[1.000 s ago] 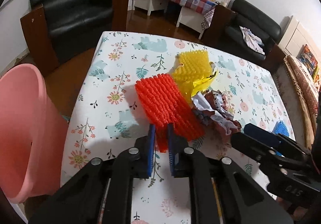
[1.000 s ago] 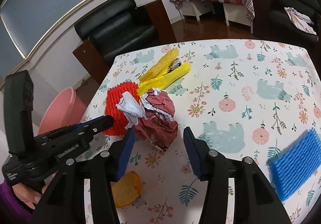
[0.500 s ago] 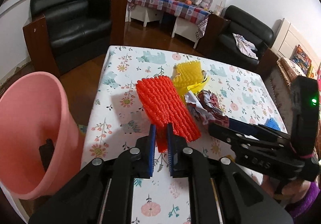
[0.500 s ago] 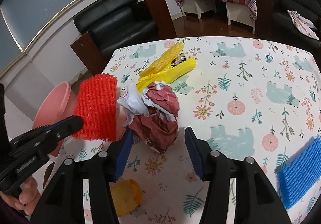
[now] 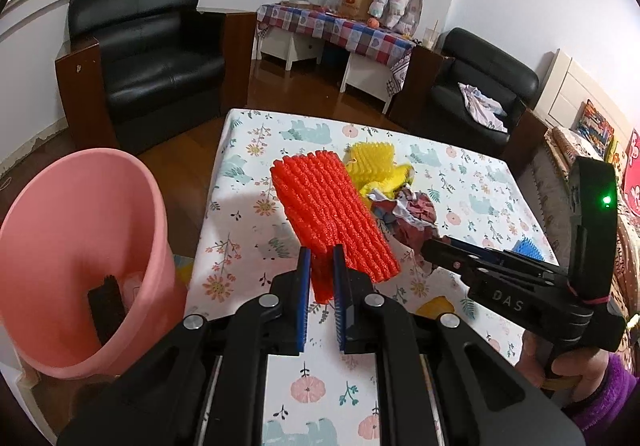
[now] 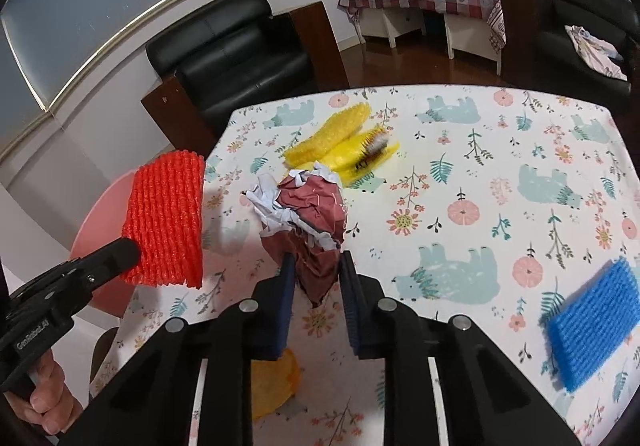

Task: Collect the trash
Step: 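Carry both items over the pink bucket and open both tools to drop them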

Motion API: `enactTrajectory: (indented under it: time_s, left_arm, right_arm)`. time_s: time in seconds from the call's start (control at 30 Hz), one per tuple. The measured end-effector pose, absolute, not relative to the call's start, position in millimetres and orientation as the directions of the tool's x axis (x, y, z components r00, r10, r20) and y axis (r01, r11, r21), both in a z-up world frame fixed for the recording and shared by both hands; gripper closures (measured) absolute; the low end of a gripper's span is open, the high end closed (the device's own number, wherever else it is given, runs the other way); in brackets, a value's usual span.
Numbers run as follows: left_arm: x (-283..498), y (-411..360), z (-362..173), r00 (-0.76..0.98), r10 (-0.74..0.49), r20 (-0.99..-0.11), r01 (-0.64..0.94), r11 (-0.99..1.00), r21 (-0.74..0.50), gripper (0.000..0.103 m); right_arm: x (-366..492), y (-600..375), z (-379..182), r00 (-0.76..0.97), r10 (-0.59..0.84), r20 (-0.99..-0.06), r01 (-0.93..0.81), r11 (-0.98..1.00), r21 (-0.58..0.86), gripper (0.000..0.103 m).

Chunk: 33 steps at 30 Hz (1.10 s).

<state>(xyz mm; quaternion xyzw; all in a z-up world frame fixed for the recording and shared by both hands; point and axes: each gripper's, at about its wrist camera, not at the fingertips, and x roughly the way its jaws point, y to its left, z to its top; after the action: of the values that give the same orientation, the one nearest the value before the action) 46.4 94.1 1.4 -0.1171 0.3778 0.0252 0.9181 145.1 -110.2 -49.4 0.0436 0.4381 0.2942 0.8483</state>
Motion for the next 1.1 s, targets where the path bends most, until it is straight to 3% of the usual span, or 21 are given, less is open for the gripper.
enactTrajectory:
  time_s: [0.47,1.1]
  left_arm:
    - [12.1,122.8,24.4,0.765,0.007,-0.643,-0.200,0.953,-0.228,0.093]
    - [-45.5,203.1,43.6,0.766,0.257,-0.589,-0.421,0.893,-0.158,0.093]
  right_arm:
    - [111.5,-96.8,-1.1,0.480,0.586,-0.653,-0.537,0.785,0.309,0.082]
    - [71.1,41.9,41.0,0.341,0.695,-0.634,-0.759,0.601,0.250,0.081]
